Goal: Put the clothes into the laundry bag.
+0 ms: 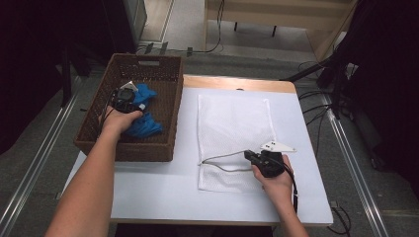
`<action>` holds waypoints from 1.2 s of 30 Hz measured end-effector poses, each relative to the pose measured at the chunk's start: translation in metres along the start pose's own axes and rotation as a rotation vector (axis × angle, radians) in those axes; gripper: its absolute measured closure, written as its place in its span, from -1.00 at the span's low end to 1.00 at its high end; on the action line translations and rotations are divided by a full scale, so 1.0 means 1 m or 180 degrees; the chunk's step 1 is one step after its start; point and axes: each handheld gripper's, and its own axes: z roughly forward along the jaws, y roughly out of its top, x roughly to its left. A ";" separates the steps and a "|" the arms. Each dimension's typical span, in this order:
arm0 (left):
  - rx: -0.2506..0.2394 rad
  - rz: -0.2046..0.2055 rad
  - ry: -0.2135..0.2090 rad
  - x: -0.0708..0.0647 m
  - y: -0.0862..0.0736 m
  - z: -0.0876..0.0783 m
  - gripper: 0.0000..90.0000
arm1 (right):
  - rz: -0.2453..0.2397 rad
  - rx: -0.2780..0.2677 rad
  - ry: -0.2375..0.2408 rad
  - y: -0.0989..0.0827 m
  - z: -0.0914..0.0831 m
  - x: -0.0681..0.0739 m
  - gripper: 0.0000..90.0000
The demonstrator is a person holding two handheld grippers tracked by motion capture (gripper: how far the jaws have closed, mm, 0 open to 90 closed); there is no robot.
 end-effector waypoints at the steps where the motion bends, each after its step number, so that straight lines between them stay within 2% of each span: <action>1: -0.0006 0.0007 -0.0002 0.000 0.000 -0.001 0.34 | 0.0003 -0.0004 -0.0002 0.000 0.000 0.000 0.97; 4: -0.0027 -0.0104 -0.0065 0.004 0.002 -0.004 0.48 | -0.0012 -0.0014 0.0000 0.000 -0.001 0.000 0.98; 5: -0.0027 -0.0104 -0.0065 0.004 0.002 -0.004 0.51 | -0.0012 -0.0014 0.0000 0.000 -0.001 0.000 0.98; 7: -0.0085 -0.0200 -0.0099 0.005 0.003 -0.006 0.55 | -0.0008 -0.0022 0.0002 0.000 -0.001 0.000 0.98; 9: -0.0106 -0.0214 -0.0108 0.006 0.003 -0.008 0.56 | -0.0013 -0.0022 0.0000 0.000 -0.002 -0.001 0.98; 11: -0.0198 -0.0236 -0.0087 0.006 0.004 -0.012 0.57 | -0.0018 -0.0032 -0.0005 0.000 -0.002 -0.001 0.98; 16: -0.0584 -0.0293 -0.0191 0.008 0.006 -0.028 0.59 | -0.0026 -0.0048 0.0003 0.001 -0.003 -0.001 0.98; 19: -0.0828 -0.0381 -0.0302 0.011 0.006 -0.040 0.61 | -0.0020 -0.0052 0.0000 0.001 -0.003 -0.001 0.98; 20: -0.0891 -0.0397 -0.0297 0.011 0.006 -0.044 0.61 | -0.0021 -0.0052 -0.0001 0.001 -0.003 -0.001 0.99; 22: -0.1062 -0.0393 -0.0342 0.012 0.005 -0.050 0.61 | -0.0020 -0.0056 -0.0005 0.001 -0.003 -0.001 0.98; 23: -0.1062 -0.0393 -0.0342 0.012 0.005 -0.050 0.61 | -0.0020 -0.0056 -0.0005 0.001 -0.003 -0.001 0.98; 24: -0.1250 -0.0387 -0.0346 0.011 0.005 -0.057 0.61 | -0.0021 -0.0059 -0.0011 0.001 -0.003 -0.001 0.98; 25: -0.1250 -0.0387 -0.0346 0.011 0.005 -0.057 0.61 | -0.0021 -0.0059 -0.0011 0.001 -0.003 -0.001 0.98; 27: -0.1450 -0.0352 -0.0335 0.010 0.003 -0.065 0.61 | -0.0031 -0.0062 -0.0015 0.001 -0.003 0.000 0.98; 28: -0.1450 -0.0352 -0.0335 0.010 0.003 -0.065 0.61 | -0.0031 -0.0062 -0.0015 0.001 -0.003 0.000 0.98; 31: -0.1679 -0.0362 -0.0334 0.008 0.001 -0.074 0.61 | -0.0028 -0.0064 -0.0012 0.001 -0.003 0.000 0.99; 32: -0.1821 -0.0366 -0.0327 0.007 0.000 -0.079 0.61 | -0.0029 -0.0061 -0.0009 0.001 -0.002 0.000 0.99; 33: -0.1821 -0.0366 -0.0327 0.007 0.000 -0.079 0.61 | -0.0029 -0.0061 -0.0009 0.001 -0.002 0.000 0.99; 34: -0.1944 -0.0340 -0.0329 0.006 0.000 -0.084 0.61 | -0.0031 -0.0063 -0.0008 0.001 -0.002 0.000 0.99; 36: -0.1990 -0.0342 -0.0320 0.005 -0.001 -0.086 0.61 | -0.0035 -0.0065 -0.0006 0.001 -0.003 0.000 0.99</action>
